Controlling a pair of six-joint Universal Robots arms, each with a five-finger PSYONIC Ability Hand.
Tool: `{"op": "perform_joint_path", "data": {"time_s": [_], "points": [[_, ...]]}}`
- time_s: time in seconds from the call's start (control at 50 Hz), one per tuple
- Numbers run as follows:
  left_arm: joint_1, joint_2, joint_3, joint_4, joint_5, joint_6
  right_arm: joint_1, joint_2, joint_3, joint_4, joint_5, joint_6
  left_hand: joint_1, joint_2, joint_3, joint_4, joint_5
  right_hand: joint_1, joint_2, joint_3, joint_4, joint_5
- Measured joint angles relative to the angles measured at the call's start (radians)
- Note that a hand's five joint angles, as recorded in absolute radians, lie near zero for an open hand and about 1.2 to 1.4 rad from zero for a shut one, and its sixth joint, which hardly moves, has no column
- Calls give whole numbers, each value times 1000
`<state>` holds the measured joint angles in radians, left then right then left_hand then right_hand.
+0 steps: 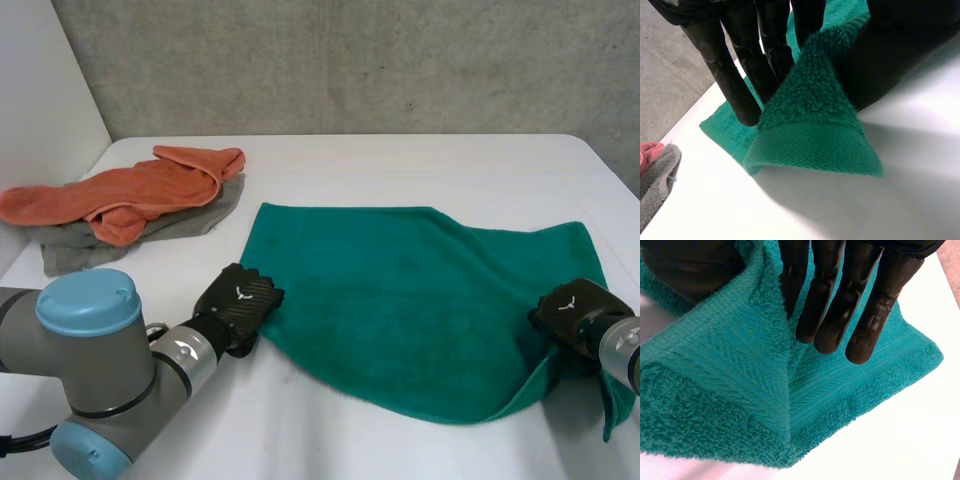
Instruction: Fold the laundry.
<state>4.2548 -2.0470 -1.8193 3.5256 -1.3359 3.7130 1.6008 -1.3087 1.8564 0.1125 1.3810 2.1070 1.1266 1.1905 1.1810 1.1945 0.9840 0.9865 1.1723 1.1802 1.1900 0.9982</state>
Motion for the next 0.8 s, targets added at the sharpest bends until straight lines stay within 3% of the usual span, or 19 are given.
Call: {"op": "perform_joint_path", "data": {"time_s": [0.1,0.2,0.26,0.38,0.5,0.62,0.8], "points": [[6,38,-12,-11,-22,5,-1,-8,0,1,5,0,0,1,1,1,0,0,0,0,0,0],[37,188,-64,-81,-82,30,-3,-64,8,18,12,-2,0,1,1,3,0,0,0,0,0,0],[49,267,-95,-156,-102,63,-3,-86,12,30,13,-4,0,1,1,3,0,0,0,0,0,0],[61,466,-175,-445,-194,154,-4,-173,30,171,4,-23,0,1,2,4,0,0,0,0,0,0],[55,524,-204,-554,-271,175,-10,-208,33,286,-4,-82,0,1,2,4,0,0,0,0,0,0],[47,407,-126,-492,-284,170,-10,-147,-13,278,5,-165,0,1,2,4,0,0,0,0,0,0],[20,82,175,-334,-296,137,59,123,-299,60,94,-140,0,5,6,4,0,0,0,0,0,0]]}}
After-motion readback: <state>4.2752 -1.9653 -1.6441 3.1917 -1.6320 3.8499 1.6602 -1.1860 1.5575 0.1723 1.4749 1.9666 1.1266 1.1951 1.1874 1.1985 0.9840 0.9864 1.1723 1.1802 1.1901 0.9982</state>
